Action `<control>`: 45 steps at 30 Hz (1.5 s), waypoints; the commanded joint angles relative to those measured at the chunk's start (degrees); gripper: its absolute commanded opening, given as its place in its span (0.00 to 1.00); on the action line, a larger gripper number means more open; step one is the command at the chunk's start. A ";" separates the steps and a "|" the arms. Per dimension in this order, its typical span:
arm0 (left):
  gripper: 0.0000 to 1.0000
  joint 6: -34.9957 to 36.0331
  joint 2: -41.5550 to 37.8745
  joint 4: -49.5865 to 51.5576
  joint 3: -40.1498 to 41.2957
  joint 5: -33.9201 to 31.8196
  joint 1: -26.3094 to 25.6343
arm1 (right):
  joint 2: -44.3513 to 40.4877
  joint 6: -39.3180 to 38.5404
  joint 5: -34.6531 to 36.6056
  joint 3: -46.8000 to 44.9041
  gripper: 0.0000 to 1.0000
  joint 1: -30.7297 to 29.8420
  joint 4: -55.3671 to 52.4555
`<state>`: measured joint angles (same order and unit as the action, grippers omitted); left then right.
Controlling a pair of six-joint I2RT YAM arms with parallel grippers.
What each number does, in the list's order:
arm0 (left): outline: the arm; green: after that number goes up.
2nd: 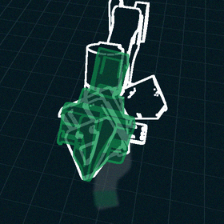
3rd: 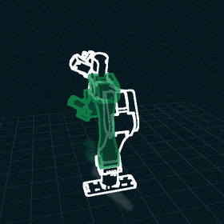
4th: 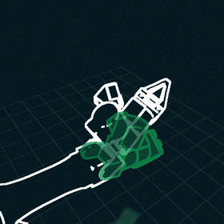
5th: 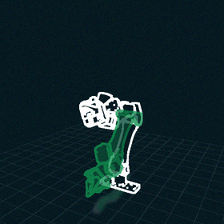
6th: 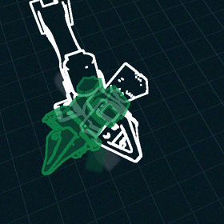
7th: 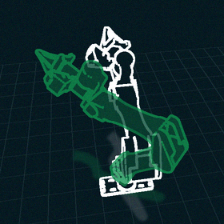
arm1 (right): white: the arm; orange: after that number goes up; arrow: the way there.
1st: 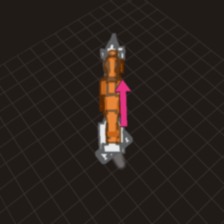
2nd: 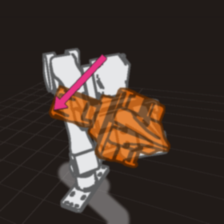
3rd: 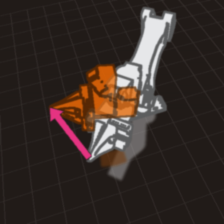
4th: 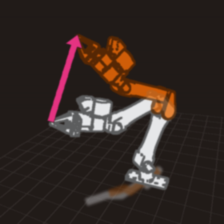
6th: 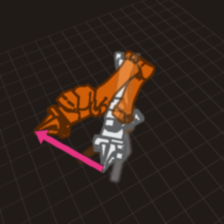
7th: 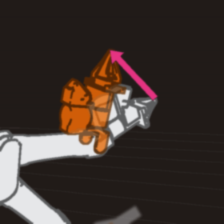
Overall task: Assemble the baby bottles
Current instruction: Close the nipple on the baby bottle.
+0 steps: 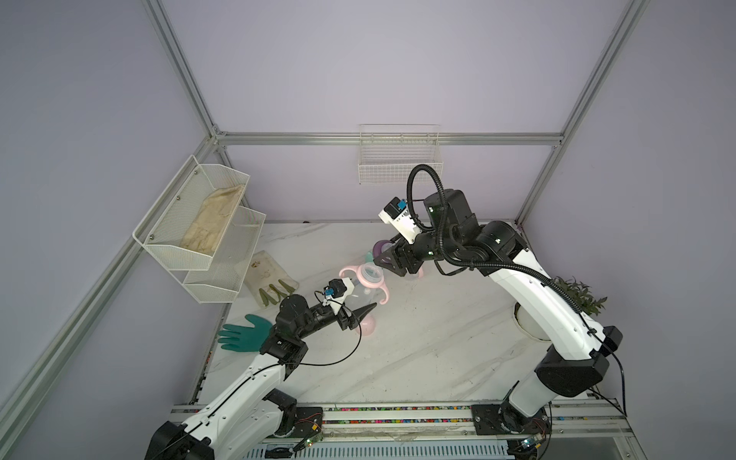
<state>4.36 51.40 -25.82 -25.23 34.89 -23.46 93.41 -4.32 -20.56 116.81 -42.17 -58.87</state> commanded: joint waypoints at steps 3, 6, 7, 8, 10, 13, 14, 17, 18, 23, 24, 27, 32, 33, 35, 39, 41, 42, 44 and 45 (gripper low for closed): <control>0.00 3.00 1.36 1.65 -4.80 5.72 -0.53 | -1.84 -0.17 -11.23 0.64 0.45 -0.02 -3.41; 0.00 3.61 2.02 2.67 -5.61 5.89 -0.62 | -0.80 -0.48 -13.12 1.01 0.44 0.03 -4.93; 0.00 3.64 1.89 2.71 -5.71 5.91 -0.61 | -0.55 -0.52 -13.36 0.82 0.44 0.00 -5.34; 0.00 3.78 1.65 2.71 -5.71 5.89 -0.62 | -0.50 -0.52 -13.18 0.37 0.44 -0.01 -5.57; 0.00 3.77 1.11 2.71 -5.59 5.97 -0.60 | -0.63 -0.60 -12.76 -0.76 0.44 0.03 -5.48; 0.00 3.74 0.56 2.87 -5.59 6.27 -0.69 | -0.50 -0.79 -12.86 -1.75 0.44 -0.01 -5.32; 0.00 3.68 0.39 2.87 -5.68 6.53 -0.71 | -0.26 -0.85 -13.06 -1.91 0.44 -0.01 -5.33; 0.00 3.47 0.15 2.85 -5.81 6.88 -0.71 | 0.19 -1.13 -13.09 -2.76 0.44 0.00 -5.17; 0.00 3.50 0.07 2.82 -5.82 6.97 -0.71 | 0.27 -1.31 -13.17 -2.97 0.44 -0.06 -4.96; 0.00 3.16 -0.58 2.85 -5.70 7.18 -0.71 | 0.44 -1.58 -14.44 -4.09 0.44 0.01 -3.50; 0.00 3.07 -0.73 2.85 -5.70 7.34 -0.76 | 0.53 -1.65 -14.48 -4.38 0.44 0.07 -3.37; 0.00 2.99 -1.12 2.82 -5.63 7.23 -0.72 | 0.86 -1.75 -14.64 -5.01 0.44 0.07 -3.28; 0.00 3.06 -1.66 2.71 -5.47 7.32 -0.79 | 0.90 -2.08 -15.29 -5.94 0.44 0.43 -2.83; 0.00 3.07 -1.81 2.66 -5.44 7.30 -0.85 | 0.94 -2.06 -15.51 -5.98 0.44 0.55 -2.85; 0.00 3.09 -1.94 2.65 -5.44 7.21 -0.79 | 0.99 -2.10 -16.21 -6.38 0.44 0.86 -2.83; 0.00 3.04 -2.31 2.14 -5.61 6.29 -0.79 | 0.98 -2.03 -17.05 -7.63 0.44 1.04 -2.45; 0.00 3.13 -2.59 1.55 -5.62 5.52 -0.77 | 0.57 -1.16 -17.71 -9.35 0.44 1.04 -0.85; 0.00 3.15 -2.66 1.38 -5.75 5.23 -0.79 | 0.26 -0.59 -18.07 -10.36 0.43 1.12 0.12; 0.00 3.54 -2.62 1.26 -5.96 4.10 -0.82 | -0.39 0.97 -19.02 -12.74 0.43 1.13 2.76; 0.00 3.93 -2.73 1.26 -6.02 3.25 -0.80 | -0.63 1.49 -19.16 -13.60 0.42 1.13 3.71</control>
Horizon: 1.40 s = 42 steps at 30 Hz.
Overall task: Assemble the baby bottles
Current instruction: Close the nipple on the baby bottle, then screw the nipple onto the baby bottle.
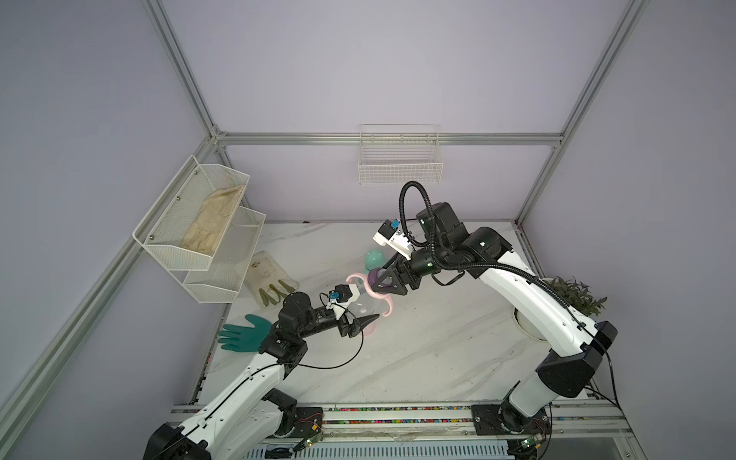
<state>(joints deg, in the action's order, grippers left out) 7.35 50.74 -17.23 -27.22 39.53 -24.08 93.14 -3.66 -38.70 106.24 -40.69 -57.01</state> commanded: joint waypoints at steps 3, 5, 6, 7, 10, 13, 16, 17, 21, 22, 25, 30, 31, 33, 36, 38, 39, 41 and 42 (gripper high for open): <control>0.00 2.88 -2.26 -7.33 -3.83 -6.76 -0.50 | -0.63 2.61 -1.20 -4.66 0.41 -0.28 3.70; 0.00 5.46 -2.71 -7.36 -3.42 -11.51 -0.82 | -0.31 3.68 -0.89 -5.10 0.40 -0.27 4.12; 0.00 6.67 -2.84 -7.44 -3.21 -13.58 -0.98 | -0.16 4.09 -0.64 -5.14 0.40 -0.19 4.24; 0.00 7.95 -3.09 -7.46 -3.20 -16.34 -1.22 | 0.08 4.78 -0.30 -5.21 0.39 -0.13 4.42; 0.00 11.99 -3.52 -8.68 -2.81 -23.54 -1.60 | 0.80 7.35 0.36 -5.63 0.39 0.15 5.82; 0.00 16.11 -3.31 -11.26 -1.92 -29.97 -1.79 | 1.33 10.48 1.12 -6.42 0.38 0.34 7.72; 0.00 20.49 -2.47 -12.43 -1.90 -36.28 -2.10 | 1.93 13.88 2.21 -6.83 0.38 0.43 9.76; 0.00 22.17 -2.14 -12.99 -1.87 -38.30 -2.28 | 2.08 15.49 2.75 -7.32 0.37 0.52 10.69; 0.00 25.91 -0.90 -16.70 -1.70 -45.30 -2.81 | 1.81 25.97 5.37 -11.94 0.34 0.52 20.58; 0.00 26.25 -0.66 -18.09 -1.74 -47.01 -2.91 | 1.31 28.64 6.56 -13.73 0.33 0.44 23.92; 0.00 28.43 0.44 -20.97 -1.72 -50.04 -3.20 | 0.46 35.81 9.71 -18.19 0.32 0.44 33.00; 0.00 34.34 3.49 -26.38 -1.97 -56.08 -4.39 | -0.40 46.50 12.37 -24.24 0.29 0.27 45.51; 0.00 35.26 4.03 -28.08 -1.82 -56.84 -4.57 | -0.63 48.30 13.69 -25.17 0.31 0.18 47.48; 0.00 36.37 4.99 -31.37 -1.50 -58.40 -4.97 | -1.02 51.54 15.46 -27.01 0.31 0.13 51.16; 0.00 38.07 6.56 -35.09 -1.45 -60.86 -5.34 | -1.29 55.78 18.37 -28.09 0.29 0.01 54.37; 0.00 39.94 7.66 -36.36 -1.44 -62.02 -5.68 | -1.63 58.31 20.57 -28.37 0.30 -0.01 55.93; 0.00 40.48 7.98 -36.18 -1.58 -62.19 -5.82 | -1.71 58.80 21.37 -28.18 0.31 -0.01 56.09; 0.00 40.84 8.49 -34.84 -1.94 -61.96 -6.19 | -1.83 58.49 22.43 -27.26 0.39 0.02 55.12; 0.00 40.72 8.58 -33.72 -2.07 -61.72 -6.32 | -1.80 57.93 22.10 -26.57 0.43 0.01 54.23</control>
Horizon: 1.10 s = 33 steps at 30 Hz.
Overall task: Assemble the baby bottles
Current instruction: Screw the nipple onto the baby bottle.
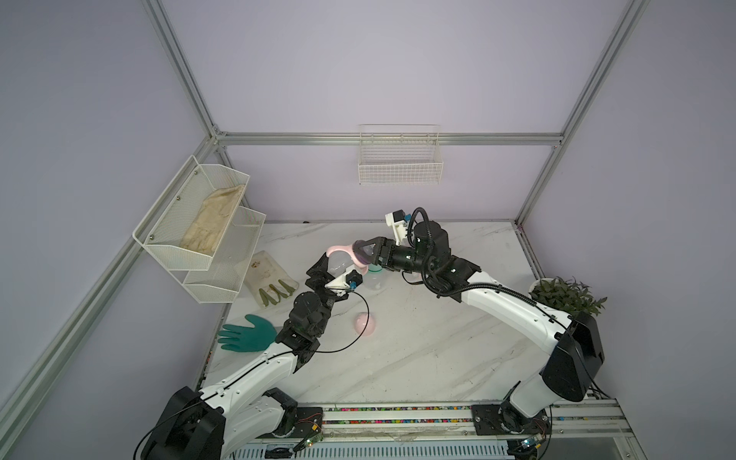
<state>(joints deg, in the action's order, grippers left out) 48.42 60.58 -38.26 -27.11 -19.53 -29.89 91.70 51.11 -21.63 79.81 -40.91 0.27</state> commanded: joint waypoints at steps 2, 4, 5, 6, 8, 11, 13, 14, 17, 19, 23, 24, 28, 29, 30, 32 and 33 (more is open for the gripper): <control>0.00 -1.16 -1.25 -10.00 -2.57 -1.66 -0.77 | -0.26 0.41 4.10 1.51 0.52 0.32 -6.37; 0.00 -2.33 -0.92 -9.55 -2.55 -1.52 -1.04 | -0.64 -2.45 2.68 2.21 0.63 0.41 -8.08; 0.00 -3.00 -0.87 -9.22 -2.46 -1.19 -1.13 | -0.63 -3.87 1.43 2.83 0.68 0.39 -9.05; 0.00 -3.78 -0.96 -8.31 -2.47 -0.48 -1.14 | -0.57 -6.02 0.38 3.80 0.73 0.53 -10.94; 0.00 -6.86 -1.61 -2.65 -3.56 2.13 -1.14 | -1.07 -11.99 -0.72 6.38 0.79 0.51 -17.38; 0.00 -16.48 -2.46 7.55 -6.45 5.43 -1.15 | -3.06 -19.91 -0.10 9.31 0.88 1.19 -27.27; 0.00 -20.29 -2.57 11.61 -7.20 10.09 -1.14 | -4.74 -24.72 -0.08 11.30 0.90 2.24 -34.33; 0.00 -21.71 -2.59 13.77 -7.48 13.73 -1.05 | -5.53 -26.54 0.08 12.24 0.91 2.72 -37.09; 0.00 -25.26 -1.81 16.37 -8.35 20.03 -1.05 | -6.95 -31.95 -0.60 15.76 0.92 3.46 -44.80; 0.00 -26.83 -1.55 18.65 -9.38 24.09 -1.05 | -6.92 -36.91 -0.76 19.24 0.92 3.49 -51.22; 0.00 -26.21 -1.53 28.16 -13.09 38.42 -1.05 | -7.97 -49.58 -3.87 24.04 0.91 3.49 -62.25; 0.00 -25.80 -1.36 30.97 -14.32 42.67 -1.05 | -8.12 -52.21 -4.84 24.64 0.91 3.47 -64.36; 0.00 -25.54 -0.04 41.28 -20.23 55.48 -1.05 | -8.22 -57.63 -4.45 27.18 0.92 3.02 -70.39; 0.00 -25.56 -0.06 42.17 -20.83 57.18 -1.05 | -8.29 -57.55 -4.74 27.20 0.92 3.02 -70.60; 0.00 -25.66 -0.18 42.37 -21.03 57.99 -1.05 | -8.27 -57.61 -4.28 27.34 0.92 3.05 -71.12; 0.00 -25.27 -0.97 42.44 -20.81 58.48 -1.05 | -8.39 -57.44 -3.06 27.17 0.92 3.03 -71.39; 0.00 -24.79 -1.28 42.68 -20.71 58.40 -1.05 | -8.55 -57.53 -3.26 27.04 0.92 3.02 -71.42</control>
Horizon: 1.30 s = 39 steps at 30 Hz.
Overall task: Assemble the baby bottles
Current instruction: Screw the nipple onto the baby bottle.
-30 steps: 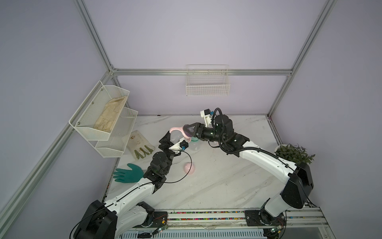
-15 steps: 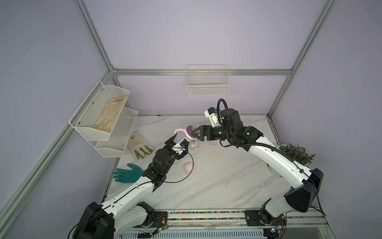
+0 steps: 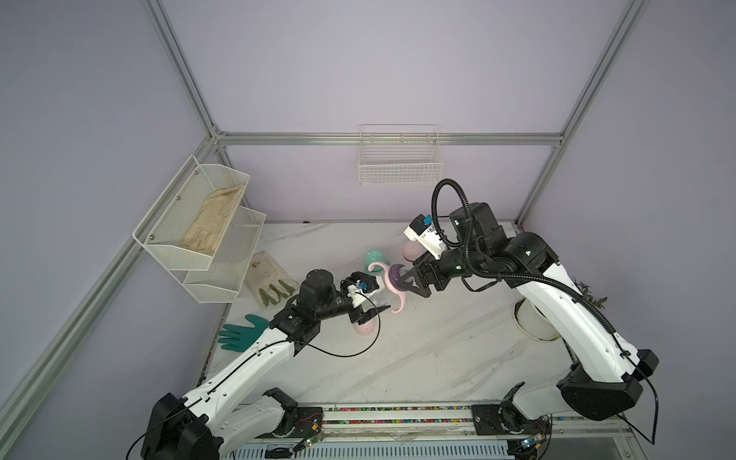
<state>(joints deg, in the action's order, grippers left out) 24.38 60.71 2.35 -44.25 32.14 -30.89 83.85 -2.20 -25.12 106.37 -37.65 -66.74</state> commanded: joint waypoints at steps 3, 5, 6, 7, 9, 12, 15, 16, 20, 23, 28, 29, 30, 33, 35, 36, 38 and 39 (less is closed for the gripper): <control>0.00 0.77 -1.82 3.88 -4.06 6.56 -0.05 | -0.38 -4.48 -2.40 0.64 0.92 -0.23 -4.71; 0.00 1.17 -1.41 5.26 -4.86 6.55 -0.04 | -0.02 -4.70 -4.04 0.91 0.92 -0.23 -4.88; 0.00 1.33 -1.15 5.62 -5.12 6.57 -0.04 | 0.23 -4.83 -4.64 1.02 0.92 -0.23 -5.06; 0.00 1.37 -0.87 5.90 -5.41 6.58 -0.04 | 0.47 -4.84 -5.10 1.09 0.92 -0.23 -5.15; 0.00 1.60 -0.55 6.26 -5.50 6.88 -0.06 | 0.88 -4.95 -6.09 0.95 0.92 -0.23 -5.30; 0.00 1.70 -0.66 6.23 -5.59 6.99 -0.04 | 1.26 -4.79 -6.88 0.40 0.92 -0.23 -5.57; 0.00 1.85 -0.93 6.26 -5.61 6.97 -0.04 | 1.49 -4.37 -6.87 -0.23 0.91 -0.23 -5.49; 0.00 1.90 -0.94 6.26 -5.63 6.86 -0.04 | 1.70 -4.19 -6.88 -0.22 0.90 -0.23 -5.44; 0.00 2.14 -0.96 6.21 -5.60 6.73 -0.04 | 2.67 -3.63 -6.67 -0.25 0.87 -0.23 -5.49; 0.00 2.07 -0.87 6.34 -5.66 6.41 -0.09 | 3.08 -3.54 -6.54 -0.13 0.87 -0.23 -5.67; 0.00 2.33 -0.72 6.68 -6.06 5.57 -0.07 | 3.34 -3.39 -6.22 -0.38 0.86 -0.32 -5.86; 0.00 2.48 -0.68 6.84 -6.11 5.39 -0.04 | 3.38 -3.35 -6.08 -0.41 0.86 -0.30 -5.85; 0.00 2.44 -0.60 6.91 -6.21 5.25 -0.02 | 3.40 -3.33 -6.08 -0.38 0.86 -0.32 -5.85; 0.00 2.60 -0.53 7.14 -6.55 4.89 -0.07 | 3.48 -3.21 -5.81 -0.64 0.85 -0.36 -5.92; 0.00 2.61 -0.42 7.24 -6.77 4.77 -0.09 | 3.56 -3.08 -5.80 -0.81 0.84 -0.31 -5.94; 0.00 2.64 -0.33 7.38 -6.91 4.77 -0.09 | 3.66 -3.08 -5.88 -0.96 0.84 -0.35 -6.03; 0.00 2.62 -0.11 7.49 -7.16 4.84 -0.04 | 3.74 -2.99 -5.73 -0.92 0.84 -0.41 -5.86; 0.00 2.67 -0.02 7.61 -7.30 4.84 -0.05 | 3.83 -2.99 -5.73 -0.92 0.84 -0.39 -5.86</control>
<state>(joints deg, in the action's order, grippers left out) 26.20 60.62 11.94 -46.89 36.40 -30.89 87.11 -4.97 -30.89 106.04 -37.67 -71.48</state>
